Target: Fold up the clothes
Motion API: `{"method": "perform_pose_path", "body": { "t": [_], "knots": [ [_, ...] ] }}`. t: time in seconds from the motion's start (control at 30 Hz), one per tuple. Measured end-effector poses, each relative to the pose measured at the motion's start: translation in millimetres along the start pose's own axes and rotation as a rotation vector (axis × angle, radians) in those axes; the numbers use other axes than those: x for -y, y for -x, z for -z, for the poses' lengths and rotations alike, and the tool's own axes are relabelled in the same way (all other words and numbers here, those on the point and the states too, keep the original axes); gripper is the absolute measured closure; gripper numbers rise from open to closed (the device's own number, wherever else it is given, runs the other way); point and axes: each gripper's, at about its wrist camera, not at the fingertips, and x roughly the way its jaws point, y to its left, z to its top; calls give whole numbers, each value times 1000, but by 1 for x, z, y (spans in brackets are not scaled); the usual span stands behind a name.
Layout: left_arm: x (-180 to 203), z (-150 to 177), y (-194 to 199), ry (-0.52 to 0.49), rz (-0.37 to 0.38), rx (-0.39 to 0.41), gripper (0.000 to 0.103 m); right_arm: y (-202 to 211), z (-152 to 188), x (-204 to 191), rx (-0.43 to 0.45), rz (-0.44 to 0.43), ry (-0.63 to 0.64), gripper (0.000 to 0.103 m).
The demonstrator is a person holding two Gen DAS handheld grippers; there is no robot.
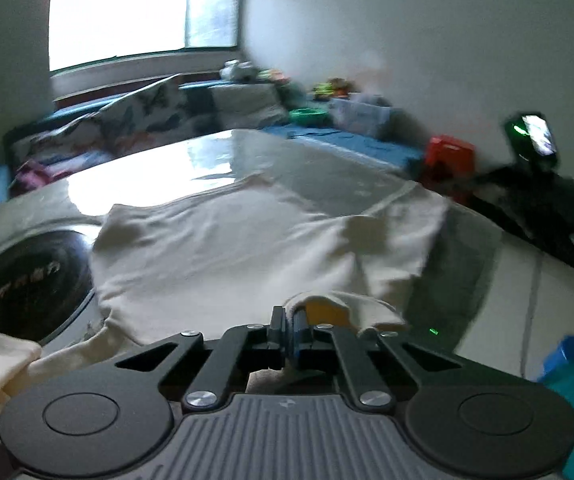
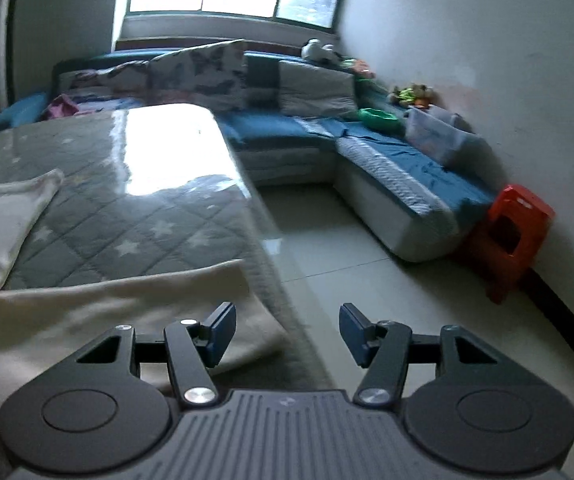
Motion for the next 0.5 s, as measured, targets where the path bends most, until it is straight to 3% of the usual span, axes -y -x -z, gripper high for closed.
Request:
{"method": "perform_pose_path", "body": {
  "t": [0.17, 0.37, 0.5],
  "knots": [
    [-1, 2, 4, -12, 37, -7, 95, 24, -8, -21, 38, -135, 56, 44],
    [-16, -22, 9, 37, 46, 98, 95, 51, -15, -66, 72, -360, 167, 44],
    [-19, -27, -18, 100, 39, 63, 95, 61, -11, -111, 65, -525, 264, 46]
  ]
}}
